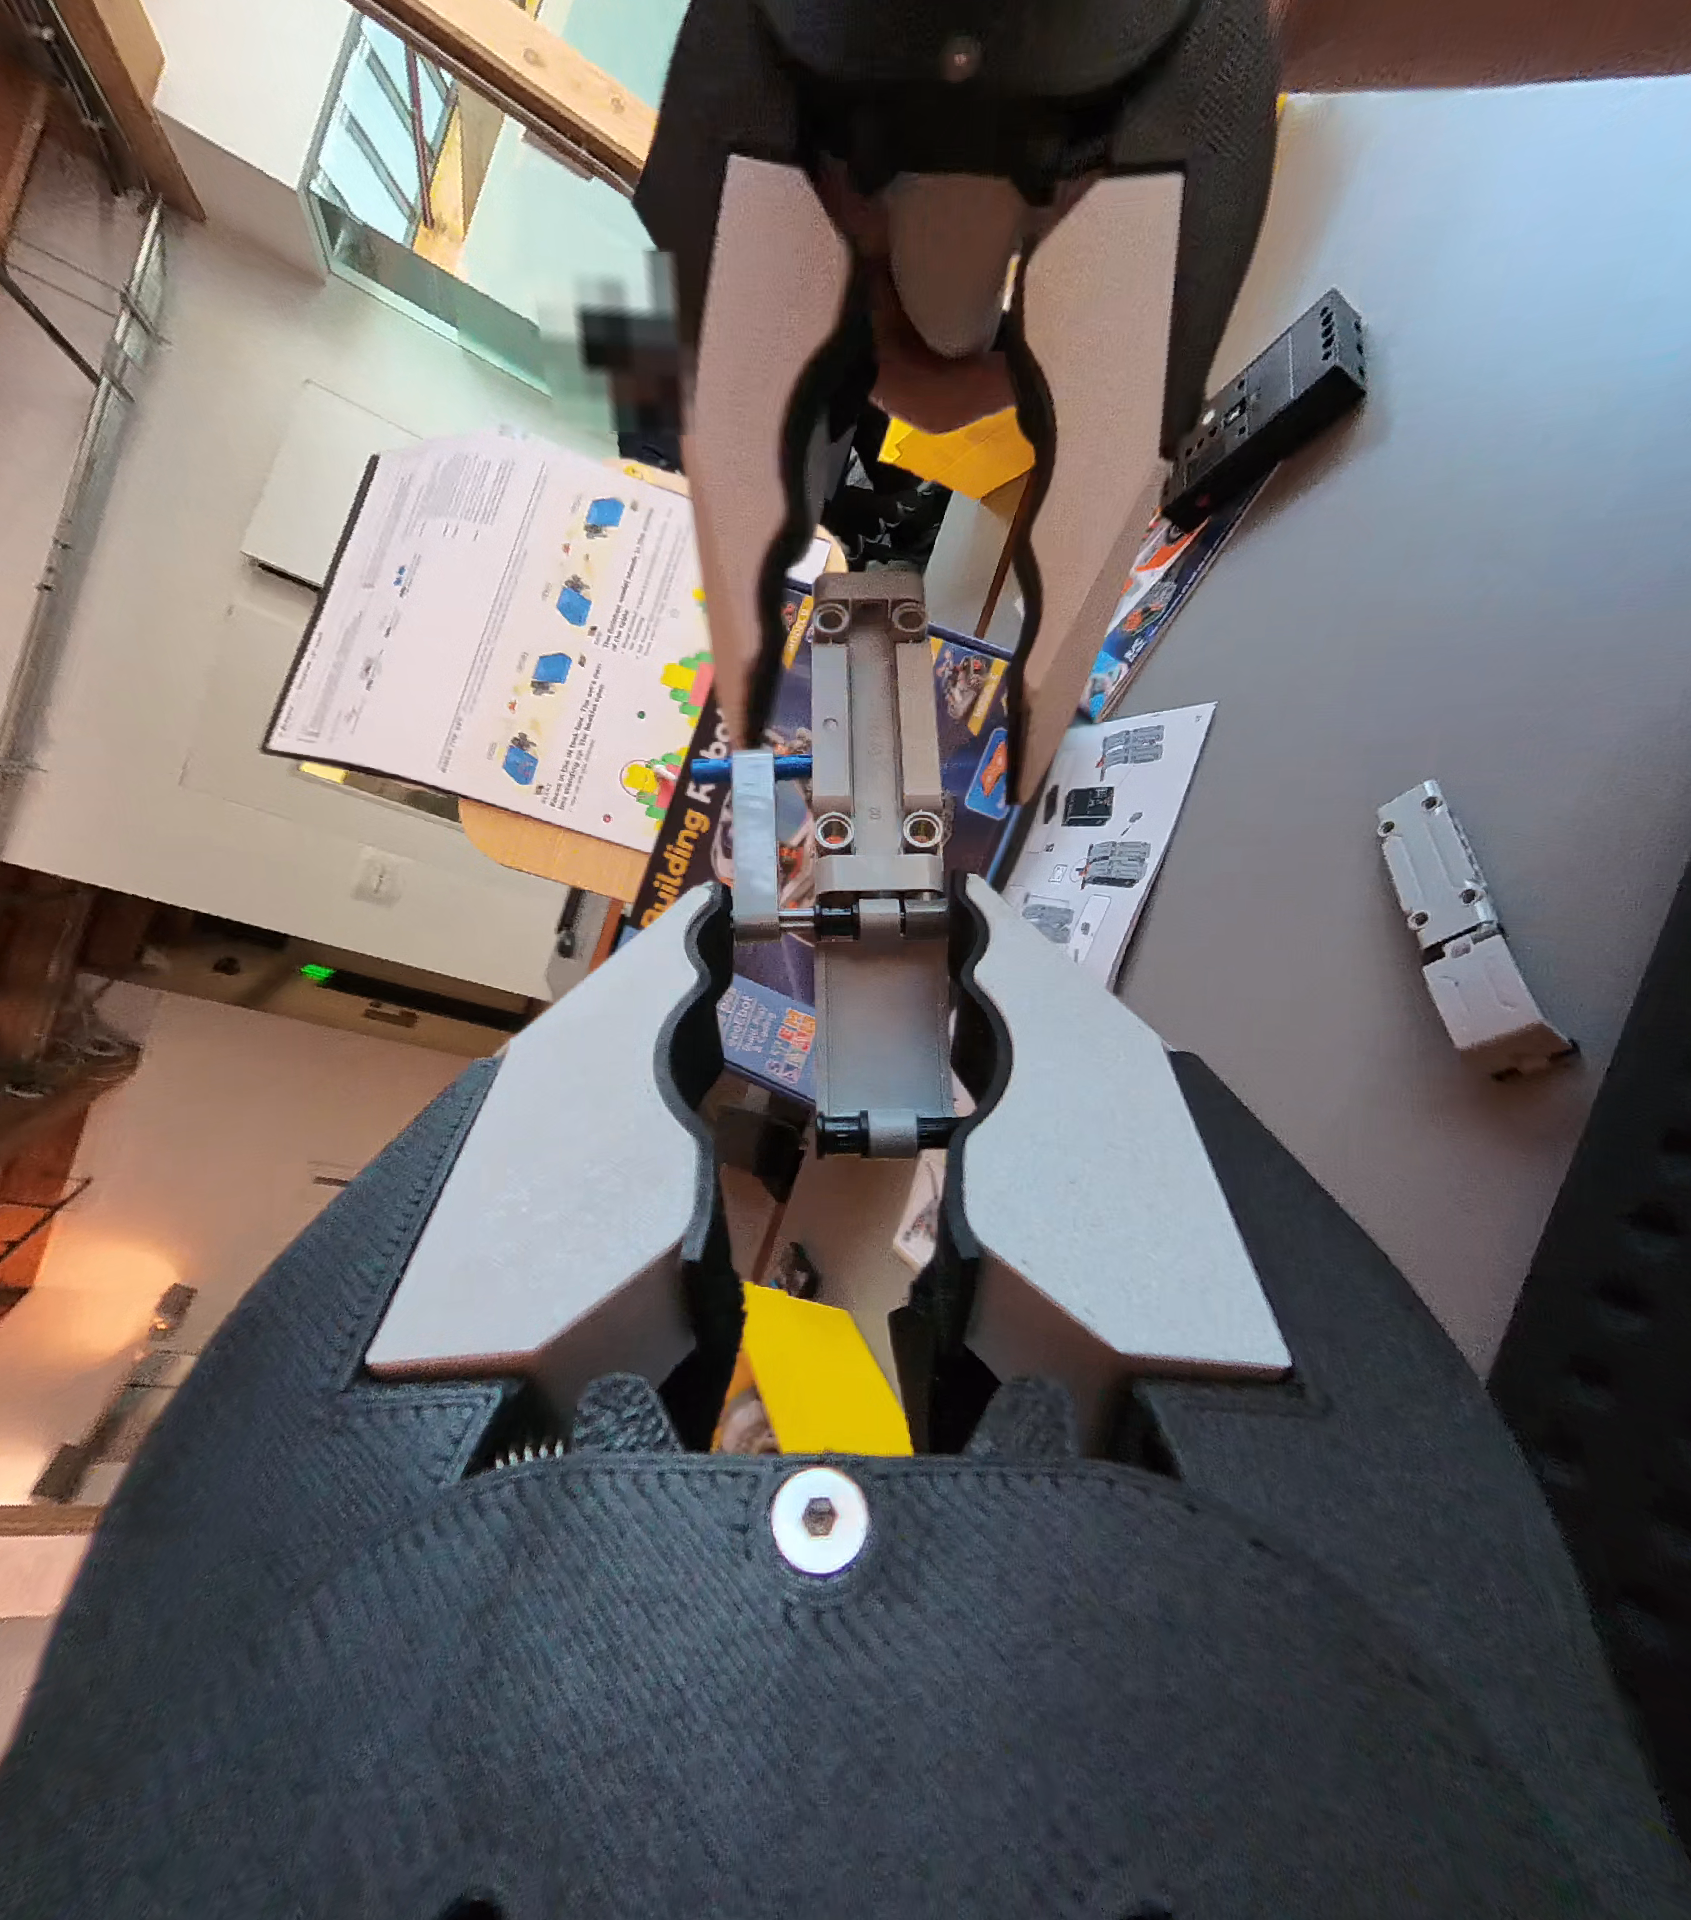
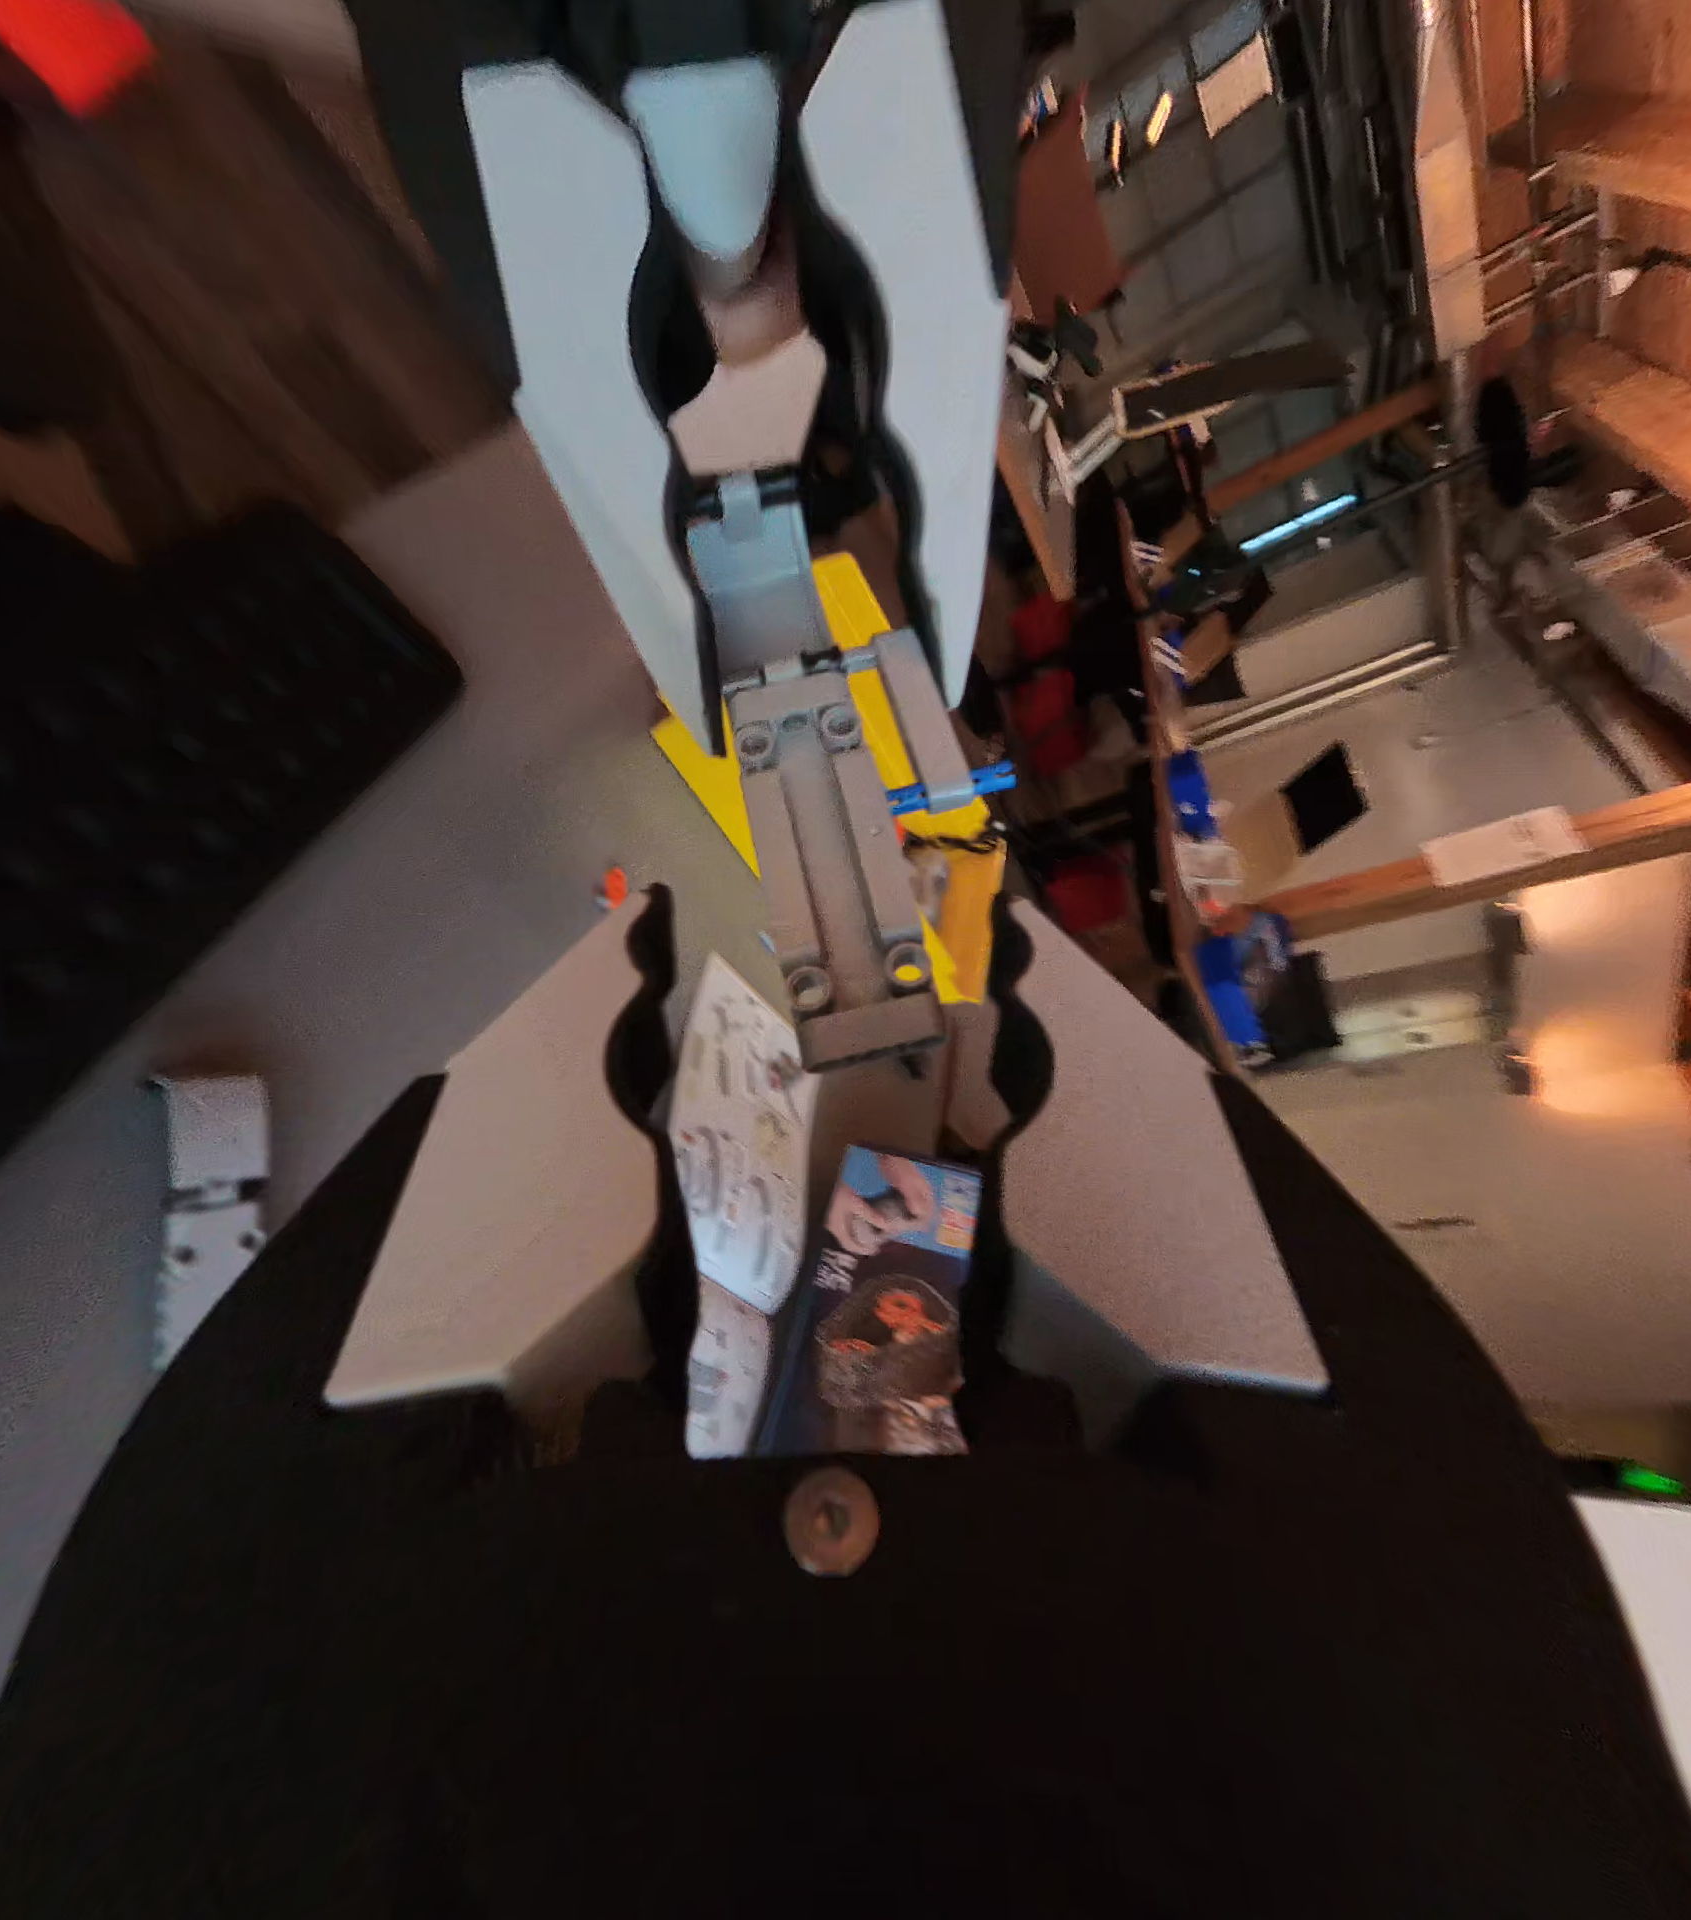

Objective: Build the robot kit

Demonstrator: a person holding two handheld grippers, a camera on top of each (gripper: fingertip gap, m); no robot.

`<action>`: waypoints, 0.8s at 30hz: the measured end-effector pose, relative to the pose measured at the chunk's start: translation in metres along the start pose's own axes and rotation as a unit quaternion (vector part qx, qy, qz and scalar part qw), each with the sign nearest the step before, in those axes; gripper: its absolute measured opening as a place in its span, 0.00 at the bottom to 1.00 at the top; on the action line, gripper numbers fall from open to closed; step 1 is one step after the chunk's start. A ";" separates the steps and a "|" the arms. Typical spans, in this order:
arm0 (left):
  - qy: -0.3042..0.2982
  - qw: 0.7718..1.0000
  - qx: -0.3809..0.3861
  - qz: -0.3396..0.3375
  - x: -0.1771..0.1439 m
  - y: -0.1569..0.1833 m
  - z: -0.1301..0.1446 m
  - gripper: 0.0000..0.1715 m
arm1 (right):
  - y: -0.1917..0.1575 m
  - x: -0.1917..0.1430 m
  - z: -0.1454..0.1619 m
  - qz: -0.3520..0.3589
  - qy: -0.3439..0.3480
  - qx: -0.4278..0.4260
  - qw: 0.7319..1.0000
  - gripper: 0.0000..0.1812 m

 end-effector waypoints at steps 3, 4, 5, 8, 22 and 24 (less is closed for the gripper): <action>-0.006 0.999 0.036 -0.004 0.001 0.004 -0.002 0.23 | -0.006 -0.002 -0.012 0.052 0.017 -0.078 0.995 0.18; -0.009 0.999 0.046 -0.007 0.002 0.005 -0.003 0.23 | -0.006 -0.003 -0.014 0.056 0.015 -0.089 0.994 0.18; -0.010 0.998 0.056 -0.011 0.003 0.005 -0.003 0.23 | -0.004 -0.003 -0.013 0.061 0.003 -0.095 0.994 0.16; -0.009 0.997 0.074 -0.016 0.003 0.004 -0.006 0.23 | -0.004 -0.004 -0.014 0.062 -0.019 -0.106 0.992 0.14; -0.057 0.991 0.118 -0.036 0.020 0.008 -0.010 0.27 | -0.006 0.004 -0.023 0.053 -0.072 -0.095 0.991 0.14; -0.061 0.990 0.119 -0.038 0.022 0.008 -0.010 0.26 | -0.005 0.003 -0.021 0.051 -0.075 -0.089 0.992 0.14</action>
Point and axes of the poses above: each gripper's, where its closed fingertips meet, x out along the fingers, z out of its underside, y = z × x across the jaws, the point moved 4 cm from there along -x, back along the fingers, and after that the axes turned 10 degrees about -x, right-handed, at the moved point
